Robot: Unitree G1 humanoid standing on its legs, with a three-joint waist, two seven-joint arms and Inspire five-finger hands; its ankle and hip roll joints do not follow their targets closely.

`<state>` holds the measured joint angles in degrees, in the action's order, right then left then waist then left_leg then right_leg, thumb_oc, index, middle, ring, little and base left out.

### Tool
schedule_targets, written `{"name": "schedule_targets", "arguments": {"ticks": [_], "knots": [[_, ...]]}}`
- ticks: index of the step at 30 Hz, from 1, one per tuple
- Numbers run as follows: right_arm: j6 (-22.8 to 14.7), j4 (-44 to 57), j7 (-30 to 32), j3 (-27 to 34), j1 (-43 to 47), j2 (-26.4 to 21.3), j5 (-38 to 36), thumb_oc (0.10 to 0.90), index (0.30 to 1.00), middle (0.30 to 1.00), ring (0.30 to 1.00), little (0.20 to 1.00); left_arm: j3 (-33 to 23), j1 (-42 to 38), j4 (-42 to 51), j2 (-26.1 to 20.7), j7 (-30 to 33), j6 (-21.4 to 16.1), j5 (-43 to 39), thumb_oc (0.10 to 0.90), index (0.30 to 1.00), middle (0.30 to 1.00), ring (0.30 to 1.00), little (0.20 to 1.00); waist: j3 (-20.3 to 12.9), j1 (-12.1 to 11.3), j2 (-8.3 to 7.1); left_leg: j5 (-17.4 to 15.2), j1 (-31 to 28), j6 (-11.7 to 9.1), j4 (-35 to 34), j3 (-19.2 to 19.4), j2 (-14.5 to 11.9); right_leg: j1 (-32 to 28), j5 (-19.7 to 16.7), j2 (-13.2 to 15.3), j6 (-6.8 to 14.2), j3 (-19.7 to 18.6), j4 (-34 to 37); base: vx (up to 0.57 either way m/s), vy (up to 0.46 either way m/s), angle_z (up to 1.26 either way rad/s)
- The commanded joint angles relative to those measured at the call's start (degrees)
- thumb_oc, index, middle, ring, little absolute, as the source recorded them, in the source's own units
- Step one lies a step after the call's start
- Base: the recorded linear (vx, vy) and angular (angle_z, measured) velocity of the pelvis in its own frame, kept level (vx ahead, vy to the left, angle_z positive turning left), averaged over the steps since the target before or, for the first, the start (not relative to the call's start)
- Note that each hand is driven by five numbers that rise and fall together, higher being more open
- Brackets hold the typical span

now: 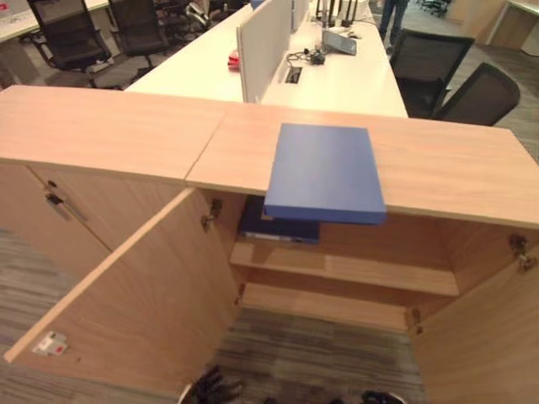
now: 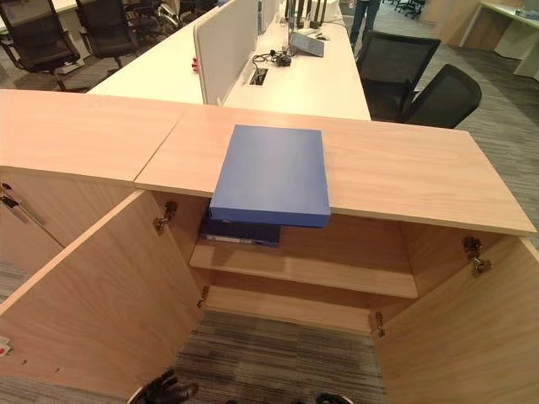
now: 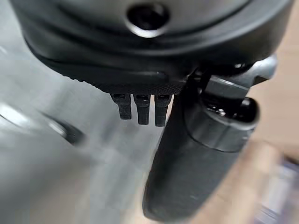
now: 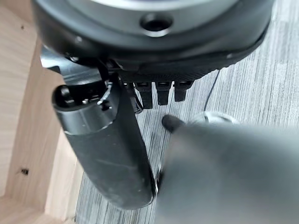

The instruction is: Put the empty folder in the office cabinet

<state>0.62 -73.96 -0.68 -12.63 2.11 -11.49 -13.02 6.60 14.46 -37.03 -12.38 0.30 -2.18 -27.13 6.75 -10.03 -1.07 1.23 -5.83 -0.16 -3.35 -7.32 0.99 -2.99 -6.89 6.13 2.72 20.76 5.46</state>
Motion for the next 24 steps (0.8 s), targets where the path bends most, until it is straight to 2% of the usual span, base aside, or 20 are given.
{"name": "schedule_targets", "arguments": {"ticks": [1,5,6,8,12,14,16,19,24], "knots": [[-0.19,0.24,0.95,-1.89,0.75,-2.75,1.41,0.8,0.9,0.9,0.9,0.9,-1.87,-3.17,5.03,-2.11,-0.55,-3.33,-3.69,0.8,0.9,0.9,0.9,0.9,-1.04,-1.14,-0.65,-0.92,2.28,-2.28,-1.55,-2.59,-0.99,-2.73,4.96,3.06,4.83,-0.4,-1.22,0.06,-0.063,0.03],[0.31,0.36,1.05,-1.77,0.6,-2.62,2.59,0.8,0.9,0.9,0.9,0.9,-3.42,-0.56,18.65,-4.05,-0.65,-3.54,-2.95,0.8,0.9,0.9,0.9,0.9,-1.41,-1.24,-0.4,-1.31,1.51,-2.73,-1.65,-2.84,-1.64,-4.0,5.58,2.55,4.57,-0.39,-0.46,0.05,-0.034,0.0],[0.51,0.3,0.94,-1.78,0.24,-2.46,2.87,0.8,0.9,0.9,0.9,0.9,-4.74,0.27,24.44,-4.74,-0.35,-4.03,-2.22,0.8,0.9,0.9,0.9,0.9,-1.53,-1.33,-0.28,-1.36,1.12,-2.83,-1.65,-2.84,-1.85,-4.37,6.03,2.27,4.39,-0.45,-0.46,0.0,0.0,0.0],[0.59,0.41,0.93,-1.84,0.01,-2.27,2.92,0.8,0.9,0.9,0.9,0.9,-5.87,0.74,27.81,-5.41,0.2,-4.27,-0.92,0.8,0.9,0.9,0.9,0.9,-1.58,-1.39,-0.3,-1.45,0.9,-2.87,-1.65,-2.8,-1.89,-4.57,6.16,2.17,4.34,-0.41,-0.46,0.01,-0.008,0.02],[0.5,0.53,1.07,-1.94,-0.68,-0.98,2.97,0.8,0.9,0.9,0.9,0.9,-12.34,1.6,41.78,-7.08,3.68,-7.04,5.98,0.8,0.9,0.9,0.9,0.9,-1.72,-1.97,-0.57,-1.99,0.15,-3.13,-1.65,-3.0,-2.01,-5.22,6.63,1.99,4.12,-0.36,-0.46,0.03,-0.019,0.01],[0.08,0.62,1.12,-2.69,-1.08,-0.02,2.79,0.8,0.9,0.9,0.9,0.9,-16.69,0.95,49.0,-7.96,7.46,-9.35,11.63,0.8,0.9,0.9,0.9,0.9,-1.63,-2.19,-0.89,-2.57,-0.41,-3.36,-1.65,-2.85,-2.06,-5.71,6.98,1.75,3.96,-0.54,-0.46,0.0,0.0,0.0],[-0.26,0.72,1.29,-3.38,-1.63,0.55,2.75,0.8,0.9,0.9,0.9,0.9,-19.74,-0.1,52.38,-7.84,11.6,-10.88,15.79,0.8,0.9,0.9,0.9,0.9,-1.78,-2.34,-1.2,-2.81,-0.46,-3.47,-1.65,-2.83,-2.1,-5.8,7.2,1.64,3.98,-0.5,-0.46,0.0,0.0,0.0],[-0.57,0.46,1.81,-4.14,-2.09,1.48,2.37,0.8,0.9,0.9,0.9,0.9,-24.82,-1.54,55.99,-8.52,19.12,-10.8,25.66,0.8,0.9,0.9,0.9,0.9,-1.81,-2.57,-1.61,-3.19,-0.83,-3.68,-1.65,-2.68,-2.19,-6.22,7.51,1.58,3.97,-0.36,-0.46,0.01,-0.011,0.0],[-0.55,-0.07,2.23,-5.18,-1.42,1.87,2.47,0.8,0.9,0.9,0.9,0.9,-26.7,-5.62,59.55,-13.47,22.97,-10.19,35.71,0.8,0.9,0.9,0.9,0.9,-2.32,-2.45,-1.78,-3.52,-1.38,-3.89,-1.65,-2.39,-2.31,-6.66,7.6,1.6,4.1,-0.49,-0.46,0.0,0.0,0.0]]}}
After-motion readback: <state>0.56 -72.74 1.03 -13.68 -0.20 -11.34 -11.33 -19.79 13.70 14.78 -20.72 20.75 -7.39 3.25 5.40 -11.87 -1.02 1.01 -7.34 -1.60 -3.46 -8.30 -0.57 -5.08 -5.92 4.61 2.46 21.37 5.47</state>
